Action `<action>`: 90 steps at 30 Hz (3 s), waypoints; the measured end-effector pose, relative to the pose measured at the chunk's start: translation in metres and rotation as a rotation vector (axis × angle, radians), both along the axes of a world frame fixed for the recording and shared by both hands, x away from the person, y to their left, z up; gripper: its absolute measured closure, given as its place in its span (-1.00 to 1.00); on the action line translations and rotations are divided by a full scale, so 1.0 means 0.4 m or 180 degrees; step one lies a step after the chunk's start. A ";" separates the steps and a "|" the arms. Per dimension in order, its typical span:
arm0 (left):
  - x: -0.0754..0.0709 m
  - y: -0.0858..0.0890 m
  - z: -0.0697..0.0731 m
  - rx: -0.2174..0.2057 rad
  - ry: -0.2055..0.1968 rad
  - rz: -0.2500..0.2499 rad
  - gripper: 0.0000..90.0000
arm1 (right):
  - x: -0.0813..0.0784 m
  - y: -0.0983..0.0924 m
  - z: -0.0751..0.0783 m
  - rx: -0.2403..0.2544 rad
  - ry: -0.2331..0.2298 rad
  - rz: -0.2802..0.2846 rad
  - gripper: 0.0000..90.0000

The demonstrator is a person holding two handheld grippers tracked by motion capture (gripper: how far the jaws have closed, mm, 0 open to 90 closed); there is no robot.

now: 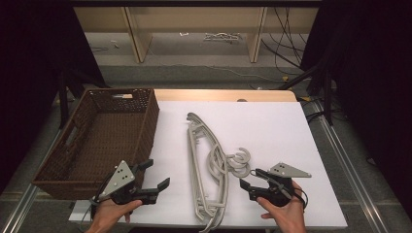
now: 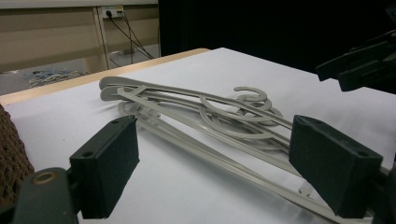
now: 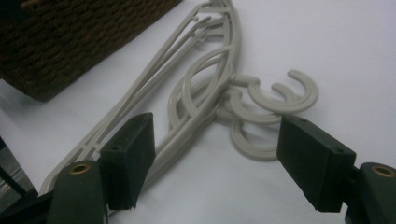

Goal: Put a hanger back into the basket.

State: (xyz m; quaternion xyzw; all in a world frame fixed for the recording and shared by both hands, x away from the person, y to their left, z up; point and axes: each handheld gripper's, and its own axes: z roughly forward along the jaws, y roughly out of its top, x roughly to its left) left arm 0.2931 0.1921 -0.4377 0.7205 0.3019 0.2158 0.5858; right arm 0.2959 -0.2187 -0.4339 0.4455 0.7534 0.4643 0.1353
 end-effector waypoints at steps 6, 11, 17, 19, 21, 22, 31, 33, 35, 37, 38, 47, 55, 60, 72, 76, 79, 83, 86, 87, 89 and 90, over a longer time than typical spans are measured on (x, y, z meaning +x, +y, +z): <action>0.001 -0.002 -0.001 0.0026 0.0010 -0.0013 -0.65 | 0.028 0.056 -0.020 -0.0082 0.0338 0.0186 -0.30; 0.001 -0.002 -0.001 0.0027 0.0002 -0.0019 -0.65 | 0.063 0.095 -0.042 -0.0050 0.0659 0.0341 -0.22; -0.001 -0.003 -0.001 -0.0008 0.0027 -0.0004 -0.65 | 0.102 0.124 -0.068 -0.0124 0.0886 0.0397 -0.11; 0.000 -0.005 -0.002 -0.0053 0.0023 -0.0024 -0.65 | 0.110 0.127 -0.073 -0.0118 0.0958 0.0386 -0.07; 0.001 -0.004 -0.002 -0.0027 -0.0005 -0.0038 -0.65 | 0.117 0.129 -0.079 -0.0121 0.0986 0.0410 -0.04; 0.000 -0.004 -0.002 -0.0025 -0.0002 -0.0034 -0.65 | 0.119 0.131 -0.081 -0.0131 0.0998 0.0395 -0.02; -0.001 -0.003 0.000 -0.0001 0.0014 -0.0018 -0.65 | 0.150 0.131 -0.103 -0.0082 0.1109 0.0444 0.29; -0.001 -0.004 -0.001 -0.0001 0.0021 -0.0016 -0.65 | 0.157 0.130 -0.110 0.0049 0.1128 0.0463 0.34; -0.001 -0.004 -0.001 -0.0002 0.0021 -0.0016 -0.65 | 0.160 0.129 -0.111 0.0110 0.1173 0.0431 0.40; -0.001 -0.003 0.000 0.0001 0.0013 -0.0015 -0.65 | 0.162 0.127 -0.111 0.0128 0.1199 0.0404 0.44; -0.001 -0.002 0.002 -0.0007 -0.0007 -0.0004 -0.65 | 0.163 0.122 -0.110 0.0211 0.1228 0.0399 0.46; -0.003 -0.003 0.002 -0.0022 0.0015 0.0003 -0.65 | 0.166 0.106 -0.097 0.0444 0.1273 0.0294 0.50; -0.001 -0.003 0.002 0.0010 0.0004 -0.0015 -0.65 | 0.164 0.101 -0.085 0.0665 0.1226 0.0157 0.54; -0.001 -0.002 0.002 0.0027 -0.0009 -0.0026 -0.65 | 0.168 0.089 -0.072 0.0803 0.1097 0.0004 0.59; -0.001 -0.004 0.001 0.0016 0.0007 -0.0025 -0.65 | 0.199 0.059 -0.054 0.0679 0.0860 -0.0154 0.79; -0.001 -0.004 0.001 0.0004 0.0023 -0.0018 -0.65 | 0.200 0.067 -0.036 0.0419 0.0672 0.0028 0.81; 0.001 -0.004 0.001 -0.0023 0.0002 -0.0038 -0.65 | 0.198 0.072 -0.032 0.0314 0.0662 0.0083 0.81; 0.000 -0.003 0.001 -0.0003 0.0012 -0.0030 -0.65 | 0.196 0.073 -0.023 0.0153 0.0627 0.0240 0.82; 0.001 -0.004 0.001 -0.0018 0.0003 -0.0045 -0.65 | 0.190 0.072 -0.005 0.0029 0.0549 0.0381 0.82; 0.001 -0.004 0.001 -0.0017 0.0004 -0.0043 -0.65 | 0.190 0.072 -0.005 0.0029 0.0549 0.0381 0.82; 0.001 -0.004 0.001 -0.0020 0.0006 -0.0037 -0.65 | 0.187 0.070 0.004 -0.0068 0.0489 0.0457 0.82; 0.001 -0.005 0.000 -0.0026 0.0009 -0.0030 -0.65 | 0.182 0.071 0.009 -0.0089 0.0490 0.0467 0.82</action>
